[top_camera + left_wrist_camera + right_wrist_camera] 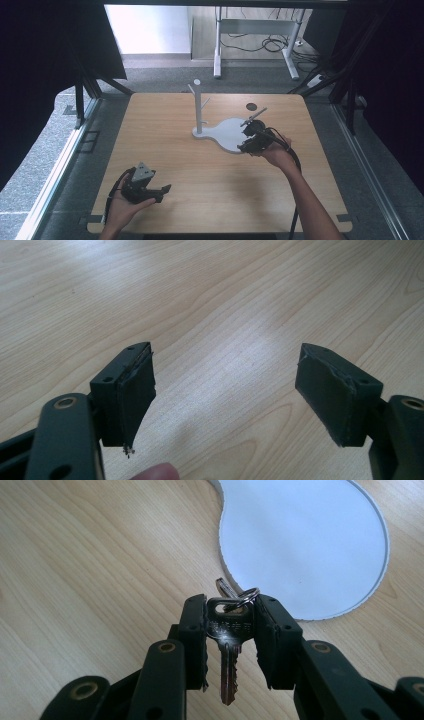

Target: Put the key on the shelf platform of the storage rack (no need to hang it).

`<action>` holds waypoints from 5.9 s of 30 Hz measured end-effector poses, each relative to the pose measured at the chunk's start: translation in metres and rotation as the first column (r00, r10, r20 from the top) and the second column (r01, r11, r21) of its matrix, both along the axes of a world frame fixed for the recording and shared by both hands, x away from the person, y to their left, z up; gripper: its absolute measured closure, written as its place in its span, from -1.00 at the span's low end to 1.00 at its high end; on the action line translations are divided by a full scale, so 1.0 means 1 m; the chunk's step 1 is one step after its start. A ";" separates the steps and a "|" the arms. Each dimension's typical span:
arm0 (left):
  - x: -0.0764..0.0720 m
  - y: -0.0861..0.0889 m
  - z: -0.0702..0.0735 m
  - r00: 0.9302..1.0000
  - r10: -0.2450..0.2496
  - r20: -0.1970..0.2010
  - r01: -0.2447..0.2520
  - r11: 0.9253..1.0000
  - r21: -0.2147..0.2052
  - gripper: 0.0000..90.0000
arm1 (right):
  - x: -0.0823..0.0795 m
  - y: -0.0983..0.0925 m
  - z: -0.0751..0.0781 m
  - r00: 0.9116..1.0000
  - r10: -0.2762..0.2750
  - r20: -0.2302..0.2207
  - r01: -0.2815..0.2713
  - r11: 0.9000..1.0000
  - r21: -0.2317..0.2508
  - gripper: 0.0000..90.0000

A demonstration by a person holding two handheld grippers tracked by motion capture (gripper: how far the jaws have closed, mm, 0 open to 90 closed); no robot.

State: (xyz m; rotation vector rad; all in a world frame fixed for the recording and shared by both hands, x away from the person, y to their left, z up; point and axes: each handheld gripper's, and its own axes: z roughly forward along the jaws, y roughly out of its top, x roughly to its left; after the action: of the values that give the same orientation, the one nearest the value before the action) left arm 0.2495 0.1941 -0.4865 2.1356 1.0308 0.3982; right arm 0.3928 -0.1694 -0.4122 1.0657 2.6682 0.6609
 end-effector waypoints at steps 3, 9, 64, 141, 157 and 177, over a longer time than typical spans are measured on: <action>0.000 -0.001 -0.001 1.000 -0.004 -0.002 0.004 1.000 0.002 -0.46 | 0.005 0.002 0.000 1.000 -0.003 0.000 0.003 1.000 0.011 0.51; 0.000 0.001 0.000 1.000 0.001 0.000 -0.001 1.000 0.000 -0.46 | 0.012 0.006 -0.001 1.000 -0.013 -0.005 0.013 1.000 0.010 0.51; 0.000 -0.002 0.000 1.000 -0.007 0.001 0.007 1.000 0.000 -0.46 | 0.082 0.014 -0.019 0.992 -0.101 -0.077 0.100 0.995 -0.020 0.50; 0.002 0.003 -0.001 1.000 0.001 -0.002 -0.001 1.000 -0.001 -0.46 | 0.099 0.024 -0.058 0.980 -0.196 -0.038 0.195 0.980 -0.034 0.02; 0.002 0.004 0.000 1.000 0.005 0.002 -0.005 1.000 -0.001 -0.46 | 0.069 0.007 -0.030 0.994 -0.106 0.014 0.105 0.994 0.039 -0.02; 0.002 -0.005 -0.005 1.000 -0.007 -0.008 0.007 1.000 0.023 -0.46 | -0.010 -0.036 -0.032 0.995 -0.033 0.095 0.020 0.991 0.135 0.01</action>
State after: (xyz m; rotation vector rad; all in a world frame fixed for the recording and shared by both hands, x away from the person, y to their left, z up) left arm 0.2516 0.1889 -0.4918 2.1619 1.0270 0.4004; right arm 0.3829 -0.2058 -0.4444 1.0704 2.5531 0.8748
